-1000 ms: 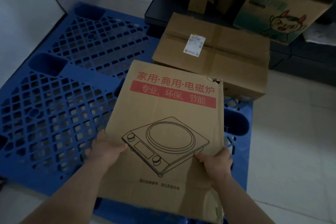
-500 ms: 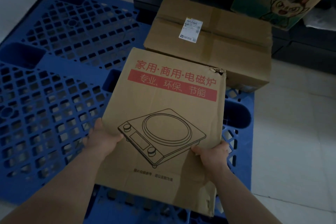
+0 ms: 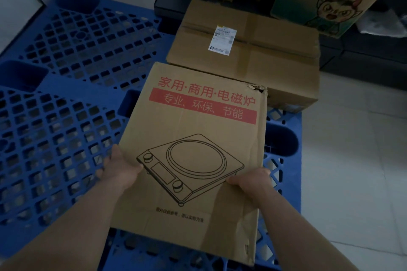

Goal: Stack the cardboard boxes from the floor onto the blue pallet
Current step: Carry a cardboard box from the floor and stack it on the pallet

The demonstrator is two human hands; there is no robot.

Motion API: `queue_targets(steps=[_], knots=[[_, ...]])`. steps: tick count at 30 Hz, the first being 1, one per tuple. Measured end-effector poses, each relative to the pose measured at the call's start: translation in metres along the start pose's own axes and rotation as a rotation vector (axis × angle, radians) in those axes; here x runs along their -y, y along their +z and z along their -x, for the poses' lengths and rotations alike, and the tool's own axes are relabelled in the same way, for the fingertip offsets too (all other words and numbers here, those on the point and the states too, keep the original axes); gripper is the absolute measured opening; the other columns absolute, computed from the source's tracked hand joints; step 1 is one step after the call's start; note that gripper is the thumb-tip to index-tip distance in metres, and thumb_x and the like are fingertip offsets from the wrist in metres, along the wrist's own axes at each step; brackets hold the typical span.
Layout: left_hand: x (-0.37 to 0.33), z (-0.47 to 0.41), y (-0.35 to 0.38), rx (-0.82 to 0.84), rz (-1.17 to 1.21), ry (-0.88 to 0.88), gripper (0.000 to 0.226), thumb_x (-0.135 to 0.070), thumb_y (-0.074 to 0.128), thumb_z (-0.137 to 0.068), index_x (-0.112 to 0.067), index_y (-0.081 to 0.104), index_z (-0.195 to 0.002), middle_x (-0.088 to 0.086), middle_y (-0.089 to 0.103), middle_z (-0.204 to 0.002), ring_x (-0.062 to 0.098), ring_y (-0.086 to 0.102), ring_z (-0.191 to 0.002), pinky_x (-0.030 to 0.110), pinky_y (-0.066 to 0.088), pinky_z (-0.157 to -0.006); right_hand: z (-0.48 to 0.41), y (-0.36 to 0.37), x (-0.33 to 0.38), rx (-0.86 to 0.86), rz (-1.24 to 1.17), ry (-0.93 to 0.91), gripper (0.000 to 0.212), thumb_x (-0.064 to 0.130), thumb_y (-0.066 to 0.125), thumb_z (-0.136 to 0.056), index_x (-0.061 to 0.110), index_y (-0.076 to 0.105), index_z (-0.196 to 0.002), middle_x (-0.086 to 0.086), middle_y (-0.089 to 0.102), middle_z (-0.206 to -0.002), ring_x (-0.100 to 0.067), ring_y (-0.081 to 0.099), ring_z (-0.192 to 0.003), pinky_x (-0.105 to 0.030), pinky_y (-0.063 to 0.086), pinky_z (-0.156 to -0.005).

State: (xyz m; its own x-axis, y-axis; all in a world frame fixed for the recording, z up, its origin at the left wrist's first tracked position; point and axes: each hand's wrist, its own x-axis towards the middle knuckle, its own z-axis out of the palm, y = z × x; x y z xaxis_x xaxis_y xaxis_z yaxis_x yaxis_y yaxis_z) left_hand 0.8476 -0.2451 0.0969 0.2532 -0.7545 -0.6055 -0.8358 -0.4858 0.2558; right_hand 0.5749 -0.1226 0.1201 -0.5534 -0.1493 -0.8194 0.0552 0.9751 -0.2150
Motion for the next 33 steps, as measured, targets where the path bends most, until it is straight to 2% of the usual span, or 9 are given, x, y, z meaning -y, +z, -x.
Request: queue_targets(steps=[7, 12, 17, 20, 21, 23, 25, 28, 33], knots=[[-0.016, 0.01, -0.001, -0.015, -0.075, -0.036, 0.09, -0.028, 0.061, -0.089, -0.027, -0.004, -0.153, 0.012, 0.016, -0.157, 0.039, 0.023, -0.139, 0.051, 0.021, -0.115, 0.004, -0.006, 0.002, 0.026, 0.042, -0.022, 0.105, 0.026, 0.083, -0.072, 0.001, 0.01, -0.144, -0.02, 0.038, -0.14, -0.038, 0.047, -0.124, -0.048, 0.045, -0.098], [-0.044, 0.039, -0.006, 0.024, -0.147, 0.02, 0.077, -0.032, 0.054, -0.092, -0.016, 0.009, -0.153, 0.012, 0.013, -0.157, 0.035, 0.026, -0.138, 0.048, 0.031, -0.112, 0.02, -0.028, 0.003, 0.043, 0.049, -0.076, 0.104, 0.026, 0.081, -0.074, 0.001, 0.012, -0.146, -0.017, 0.049, -0.133, -0.034, 0.054, -0.118, -0.042, 0.05, -0.094], [-0.095, 0.1, -0.032, 0.102, -0.024, 0.168, 0.08, -0.028, 0.056, -0.091, -0.022, 0.007, -0.154, 0.009, 0.025, -0.156, 0.033, 0.034, -0.137, 0.045, 0.037, -0.109, 0.058, -0.088, 0.01, 0.046, -0.042, -0.164, 0.096, 0.028, 0.075, -0.081, -0.003, 0.013, -0.148, -0.005, 0.053, -0.081, -0.015, 0.054, -0.072, -0.029, 0.05, -0.063], [-0.139, 0.156, -0.053, 0.173, 0.027, 0.285, 0.069, -0.027, 0.052, -0.094, -0.014, 0.017, -0.153, 0.009, 0.032, -0.153, 0.03, 0.037, -0.137, 0.038, 0.035, -0.11, 0.089, -0.142, 0.009, -0.001, -0.106, -0.181, 0.048, 0.027, 0.076, -0.079, 0.0, 0.052, -0.111, -0.004, 0.049, -0.067, -0.014, 0.047, -0.057, -0.025, 0.037, -0.046], [-0.154, 0.179, -0.06, 0.201, 0.034, 0.33, 0.065, -0.026, 0.051, -0.095, -0.012, 0.022, -0.151, 0.008, 0.034, -0.152, 0.029, 0.038, -0.136, 0.037, 0.035, -0.11, 0.105, -0.162, 0.007, -0.046, -0.128, -0.201, 0.033, 0.026, 0.075, -0.079, 0.002, 0.055, -0.09, -0.004, 0.047, -0.064, -0.014, 0.046, -0.054, -0.025, 0.035, -0.046], [-0.185, 0.227, -0.073, 0.239, 0.057, 0.424, 0.057, -0.025, 0.051, -0.095, -0.01, 0.033, -0.147, 0.007, 0.042, -0.148, 0.027, 0.044, -0.131, 0.033, 0.036, -0.108, 0.134, -0.206, -0.002, -0.1, -0.164, -0.236, 0.037, 0.026, 0.072, -0.082, 0.009, 0.043, -0.066, -0.003, 0.041, -0.059, -0.015, 0.041, -0.051, -0.025, 0.031, -0.046], [-0.213, 0.277, -0.083, 0.275, 0.088, 0.51, 0.048, -0.023, 0.052, -0.095, -0.011, 0.043, -0.14, 0.007, 0.051, -0.139, 0.025, 0.051, -0.121, 0.027, 0.039, -0.097, 0.167, -0.253, -0.012, -0.117, -0.198, -0.262, 0.03, 0.029, 0.07, -0.085, 0.006, 0.054, -0.077, -0.011, 0.053, -0.072, -0.022, 0.053, -0.063, -0.026, 0.036, -0.056], [-0.253, 0.353, -0.095, 0.329, 0.098, 0.635, 0.042, -0.026, 0.054, -0.094, -0.014, 0.051, -0.134, 0.006, 0.059, -0.13, 0.02, 0.055, -0.104, 0.024, 0.038, -0.081, 0.214, -0.324, -0.043, -0.189, -0.303, -0.282, 0.06, 0.032, 0.068, -0.087, -0.001, 0.05, -0.133, -0.016, 0.058, -0.128, -0.029, 0.057, -0.114, -0.028, 0.041, -0.084], [-0.301, 0.479, -0.108, 0.419, 0.058, 0.795, 0.044, -0.028, 0.053, -0.096, -0.011, 0.048, -0.136, 0.006, 0.057, -0.133, 0.025, 0.053, -0.12, 0.028, 0.039, -0.092, 0.288, -0.429, -0.13, -0.354, -0.492, -0.234, 0.063, 0.034, 0.07, -0.085, 0.004, 0.048, -0.136, -0.011, 0.056, -0.133, -0.026, 0.056, -0.116, -0.029, 0.043, -0.09]])
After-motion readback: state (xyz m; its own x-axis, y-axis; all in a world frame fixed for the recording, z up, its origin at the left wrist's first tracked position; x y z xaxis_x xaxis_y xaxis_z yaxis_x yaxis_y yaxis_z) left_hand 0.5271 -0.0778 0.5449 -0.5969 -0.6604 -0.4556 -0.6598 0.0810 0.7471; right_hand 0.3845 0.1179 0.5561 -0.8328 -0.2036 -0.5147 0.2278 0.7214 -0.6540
